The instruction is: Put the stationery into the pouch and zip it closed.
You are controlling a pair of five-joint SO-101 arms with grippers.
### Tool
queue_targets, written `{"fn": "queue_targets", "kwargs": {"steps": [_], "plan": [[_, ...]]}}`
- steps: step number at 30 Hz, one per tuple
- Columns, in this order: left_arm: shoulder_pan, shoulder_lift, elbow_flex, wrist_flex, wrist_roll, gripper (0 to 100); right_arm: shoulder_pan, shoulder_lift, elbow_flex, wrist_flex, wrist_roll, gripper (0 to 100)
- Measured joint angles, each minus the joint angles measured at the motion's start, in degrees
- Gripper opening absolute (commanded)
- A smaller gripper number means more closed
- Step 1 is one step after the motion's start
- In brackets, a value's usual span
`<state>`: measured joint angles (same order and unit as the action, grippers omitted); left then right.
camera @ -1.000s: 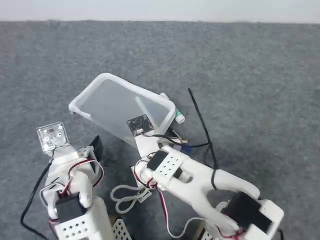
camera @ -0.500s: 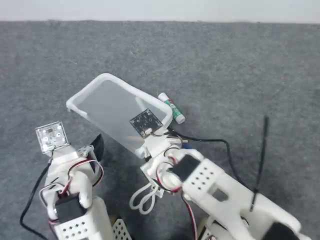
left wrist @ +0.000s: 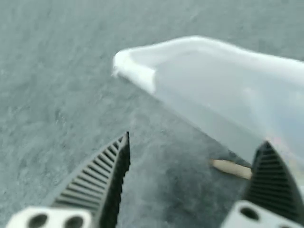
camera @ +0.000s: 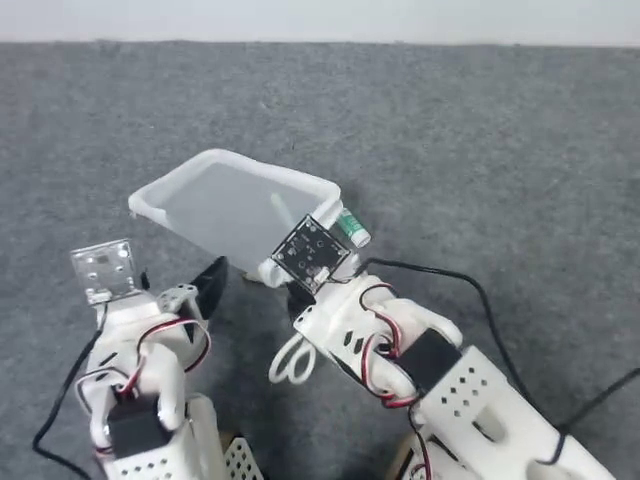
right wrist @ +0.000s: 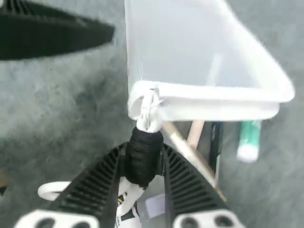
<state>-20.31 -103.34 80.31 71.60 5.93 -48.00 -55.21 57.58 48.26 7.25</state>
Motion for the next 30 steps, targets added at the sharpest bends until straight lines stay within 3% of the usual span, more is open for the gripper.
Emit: {"fn": "queue_targets", "kwargs": {"steps": [15,30], "plan": [[12.9,0.0,-6.1,2.7,0.0,40,2.5,-0.3,0.1,-4.6,2.2,0.6],[15.4,0.0,-1.1,0.8,0.0,40,2.8,-0.3,0.1,-4.6,2.2,0.6]]}}
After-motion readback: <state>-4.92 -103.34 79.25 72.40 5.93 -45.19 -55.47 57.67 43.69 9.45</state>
